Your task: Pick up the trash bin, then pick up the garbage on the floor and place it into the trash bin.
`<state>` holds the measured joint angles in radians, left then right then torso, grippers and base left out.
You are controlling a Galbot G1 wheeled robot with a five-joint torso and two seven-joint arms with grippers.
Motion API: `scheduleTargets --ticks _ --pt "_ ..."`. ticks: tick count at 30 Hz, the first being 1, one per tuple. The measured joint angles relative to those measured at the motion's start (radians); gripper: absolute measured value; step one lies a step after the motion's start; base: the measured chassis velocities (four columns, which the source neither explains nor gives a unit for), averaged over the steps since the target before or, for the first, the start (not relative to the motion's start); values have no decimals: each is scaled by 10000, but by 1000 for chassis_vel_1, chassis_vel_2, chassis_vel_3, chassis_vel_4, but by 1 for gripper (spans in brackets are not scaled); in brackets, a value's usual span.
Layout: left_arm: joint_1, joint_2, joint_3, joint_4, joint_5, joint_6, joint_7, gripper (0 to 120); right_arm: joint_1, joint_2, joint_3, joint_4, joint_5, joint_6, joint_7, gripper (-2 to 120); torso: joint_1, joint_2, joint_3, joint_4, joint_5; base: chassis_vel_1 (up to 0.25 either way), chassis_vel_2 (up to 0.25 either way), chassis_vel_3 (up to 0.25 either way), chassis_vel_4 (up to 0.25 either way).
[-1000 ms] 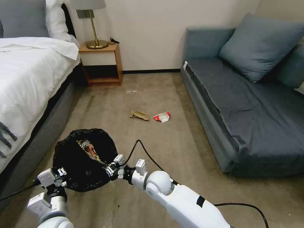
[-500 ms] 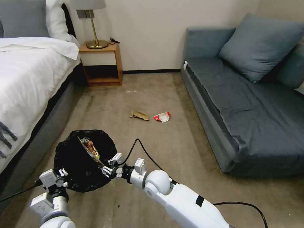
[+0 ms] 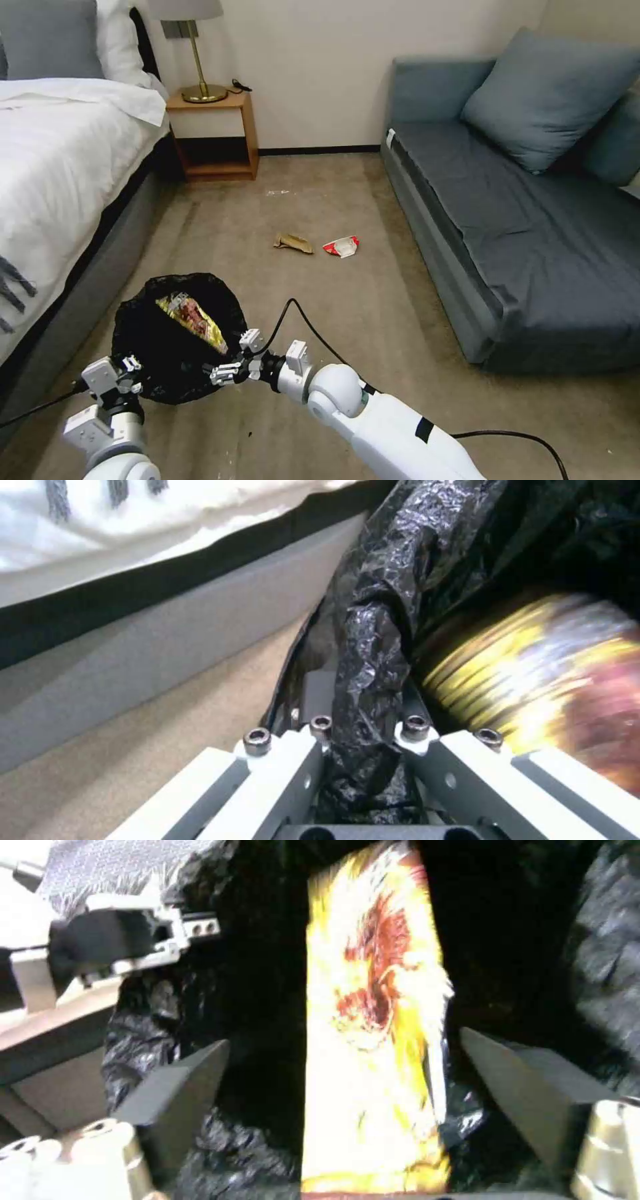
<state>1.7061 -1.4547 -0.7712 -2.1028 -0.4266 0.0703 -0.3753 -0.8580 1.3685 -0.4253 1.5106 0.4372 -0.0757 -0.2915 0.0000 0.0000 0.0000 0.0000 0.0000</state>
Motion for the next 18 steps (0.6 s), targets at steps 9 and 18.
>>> scheduleTargets --ticks 9,18 --pt "-89 15 -9 212 -37 24 -77 3 -26 114 -112 -92 -166 95 -58 100 0 1 0 0 0 0 0 0 0" --pt "-272 199 -220 547 -215 -66 -122 3 -337 -234 429 599 1024 283 -132 100 0 0 0 1 0 0 0 0 0"
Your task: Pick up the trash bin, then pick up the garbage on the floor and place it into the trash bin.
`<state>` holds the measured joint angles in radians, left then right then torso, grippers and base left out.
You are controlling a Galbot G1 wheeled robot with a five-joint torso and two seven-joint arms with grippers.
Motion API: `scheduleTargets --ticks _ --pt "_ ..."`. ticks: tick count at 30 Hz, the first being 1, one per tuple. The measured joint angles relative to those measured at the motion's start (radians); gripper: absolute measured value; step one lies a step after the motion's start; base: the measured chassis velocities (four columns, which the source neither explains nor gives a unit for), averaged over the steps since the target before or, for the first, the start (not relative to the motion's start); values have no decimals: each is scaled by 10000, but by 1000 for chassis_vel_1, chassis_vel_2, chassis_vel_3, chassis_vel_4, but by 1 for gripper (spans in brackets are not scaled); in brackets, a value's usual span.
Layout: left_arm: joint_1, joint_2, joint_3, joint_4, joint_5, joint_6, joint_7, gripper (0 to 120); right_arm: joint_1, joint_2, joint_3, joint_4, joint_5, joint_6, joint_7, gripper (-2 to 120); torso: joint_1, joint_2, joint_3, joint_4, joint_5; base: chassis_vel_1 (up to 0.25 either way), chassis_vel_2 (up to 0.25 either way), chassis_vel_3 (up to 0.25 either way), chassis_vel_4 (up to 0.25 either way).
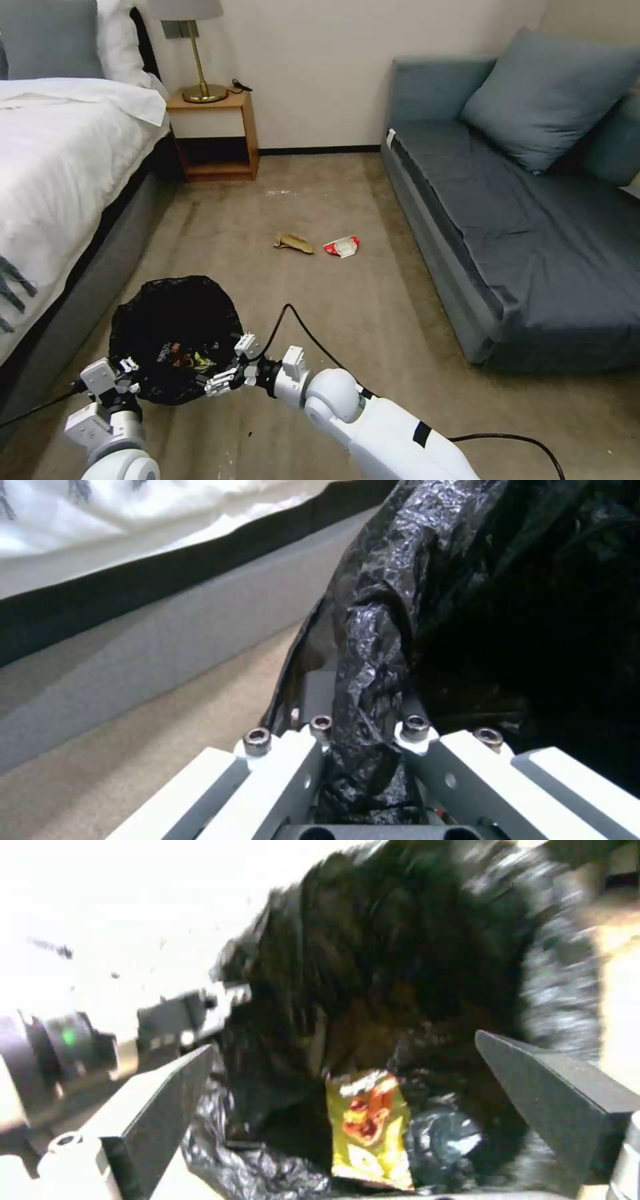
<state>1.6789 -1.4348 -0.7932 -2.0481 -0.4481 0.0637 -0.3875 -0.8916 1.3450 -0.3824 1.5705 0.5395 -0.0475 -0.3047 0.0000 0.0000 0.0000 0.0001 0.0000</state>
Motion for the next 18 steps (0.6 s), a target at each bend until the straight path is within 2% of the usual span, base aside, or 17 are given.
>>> scheduleTargets --ticks 5,11,12,15,17,18 --pt "-56 89 -86 60 -52 -65 -18 3 -303 -158 693 436 163 37 230 100 0 0 0 0 1 0 0 0 0" --pt "-97 107 -139 70 -46 -264 -18 3 -773 -443 1901 905 -18 -231 1063 100 1 0 0 0 1 0 0 0 0" --pt "-90 107 -164 35 4 -341 -19 3 -966 -579 2436 957 -43 -479 1656 100 0 0 0 -3 0 0 0 0 0" --pt "-61 122 -174 -6 93 -380 -11 3 -1085 -662 2793 955 -166 -674 2215 100 0 0 0 0 3 0 0 0 0" --pt "-29 196 -228 -18 248 -486 6 3 -1318 -831 3386 887 -494 -1162 3460 100 0 0 0 -2 3 0 0 0 0" --pt "-29 196 -228 -18 248 -486 6 3 -1318 -831 3386 887 -494 -1162 3460 100 0 0 0 -2 3 0 0 0 0"
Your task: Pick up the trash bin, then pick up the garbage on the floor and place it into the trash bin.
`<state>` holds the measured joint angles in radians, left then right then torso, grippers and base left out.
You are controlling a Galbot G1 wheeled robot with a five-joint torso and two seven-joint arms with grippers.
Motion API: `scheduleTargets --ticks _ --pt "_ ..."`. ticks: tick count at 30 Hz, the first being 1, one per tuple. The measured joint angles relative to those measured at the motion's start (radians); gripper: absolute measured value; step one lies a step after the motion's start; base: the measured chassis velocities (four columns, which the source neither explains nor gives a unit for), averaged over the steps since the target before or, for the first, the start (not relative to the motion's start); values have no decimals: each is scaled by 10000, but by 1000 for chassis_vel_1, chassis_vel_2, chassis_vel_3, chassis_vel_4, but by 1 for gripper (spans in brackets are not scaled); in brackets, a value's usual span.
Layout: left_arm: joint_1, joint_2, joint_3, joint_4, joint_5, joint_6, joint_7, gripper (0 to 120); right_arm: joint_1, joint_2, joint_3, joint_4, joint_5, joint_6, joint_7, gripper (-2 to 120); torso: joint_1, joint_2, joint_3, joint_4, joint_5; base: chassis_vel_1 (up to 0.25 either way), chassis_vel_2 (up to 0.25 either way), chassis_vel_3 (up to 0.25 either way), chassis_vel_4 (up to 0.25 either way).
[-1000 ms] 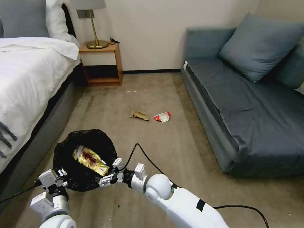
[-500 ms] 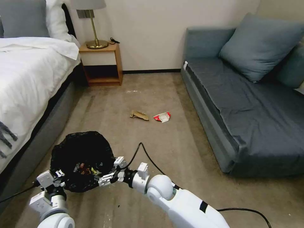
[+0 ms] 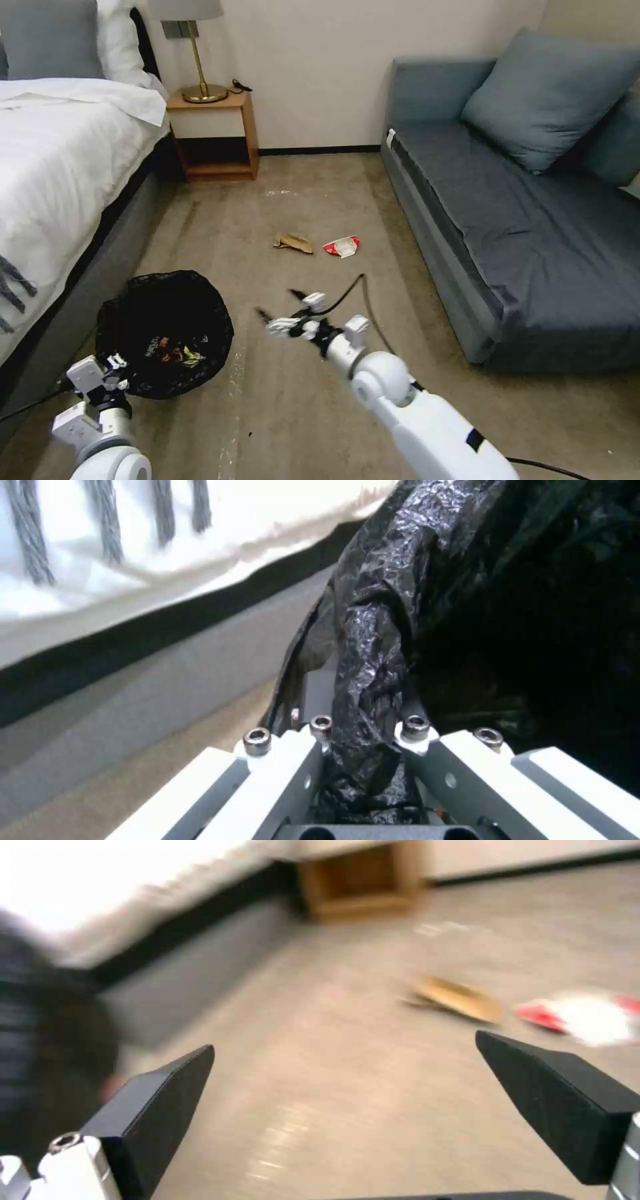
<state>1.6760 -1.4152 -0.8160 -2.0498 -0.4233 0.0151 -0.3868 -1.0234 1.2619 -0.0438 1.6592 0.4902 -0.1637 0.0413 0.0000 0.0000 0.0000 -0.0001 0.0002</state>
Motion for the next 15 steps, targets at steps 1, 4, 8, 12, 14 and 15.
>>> scheduleTargets --ticks 1,4,8,12,14,15 --pt "5 20 -16 0 2 -16 3 3 -61 -25 140 0 -24 -169 350 100 0 0 0 0 1 0 0 0 0" --pt "84 99 -63 33 -62 -139 12 3 -299 -51 542 -1 -130 -623 1330 100 1 0 0 -1 1 0 0 0 0" --pt "244 170 -80 183 -118 -374 23 3 -474 -32 745 10 -462 -750 1605 100 0 0 0 0 -1 0 0 0 0" --pt "297 232 -86 355 -151 -521 27 3 -549 70 881 20 -653 -762 1682 100 0 1 0 2 -2 0 0 0 0" --pt "300 258 -86 410 -152 -547 28 3 -572 142 980 -46 -843 -685 1683 100 0 0 0 3 -2 0 0 0 0" --pt "296 265 -86 410 -152 -547 28 3 -587 155 1025 -106 -913 -630 1682 100 0 0 0 2 -1 0 0 0 0"
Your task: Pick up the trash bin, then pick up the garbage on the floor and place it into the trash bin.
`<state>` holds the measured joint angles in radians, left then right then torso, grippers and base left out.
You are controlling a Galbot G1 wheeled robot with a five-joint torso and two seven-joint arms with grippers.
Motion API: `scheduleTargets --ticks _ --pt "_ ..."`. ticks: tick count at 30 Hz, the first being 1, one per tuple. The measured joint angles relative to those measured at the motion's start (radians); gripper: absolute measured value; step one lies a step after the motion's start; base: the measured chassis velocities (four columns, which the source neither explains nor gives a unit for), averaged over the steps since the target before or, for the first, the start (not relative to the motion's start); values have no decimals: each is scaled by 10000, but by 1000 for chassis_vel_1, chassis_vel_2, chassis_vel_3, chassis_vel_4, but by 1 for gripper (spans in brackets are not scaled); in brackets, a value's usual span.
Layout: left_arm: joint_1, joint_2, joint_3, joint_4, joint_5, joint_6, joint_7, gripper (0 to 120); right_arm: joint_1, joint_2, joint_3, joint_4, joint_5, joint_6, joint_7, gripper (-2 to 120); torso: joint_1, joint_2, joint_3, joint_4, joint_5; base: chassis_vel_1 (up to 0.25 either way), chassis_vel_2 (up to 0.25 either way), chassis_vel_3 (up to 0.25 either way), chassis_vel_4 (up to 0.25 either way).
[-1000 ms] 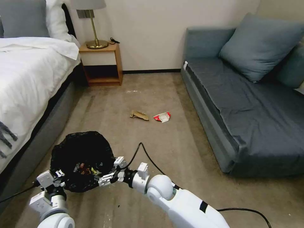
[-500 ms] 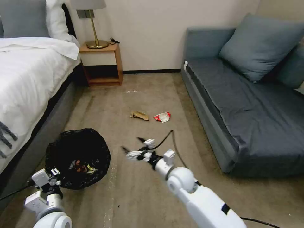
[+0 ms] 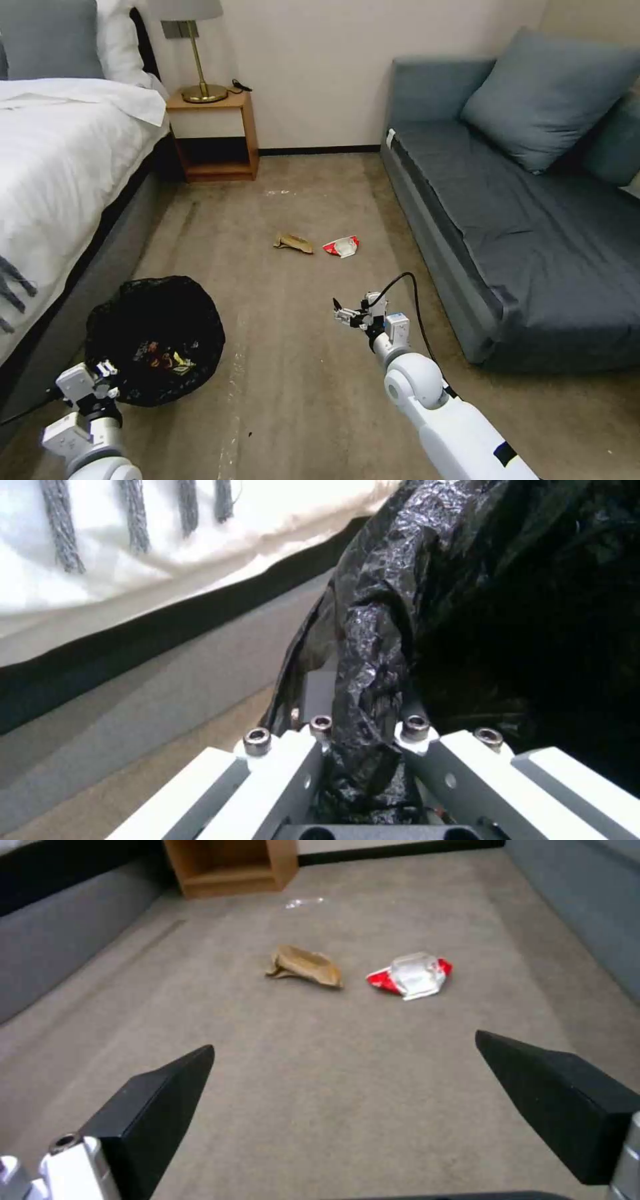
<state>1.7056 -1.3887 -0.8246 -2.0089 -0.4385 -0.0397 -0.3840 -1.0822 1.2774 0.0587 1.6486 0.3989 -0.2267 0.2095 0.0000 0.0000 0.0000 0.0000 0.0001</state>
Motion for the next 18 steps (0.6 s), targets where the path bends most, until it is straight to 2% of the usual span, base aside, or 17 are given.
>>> scheduleTargets --ticks 18 --pt "-53 -172 53 -20 155 -4 5 3 -26 -332 222 -350 -202 529 -276 100 0 0 0 -1 0 0 0 0 0"
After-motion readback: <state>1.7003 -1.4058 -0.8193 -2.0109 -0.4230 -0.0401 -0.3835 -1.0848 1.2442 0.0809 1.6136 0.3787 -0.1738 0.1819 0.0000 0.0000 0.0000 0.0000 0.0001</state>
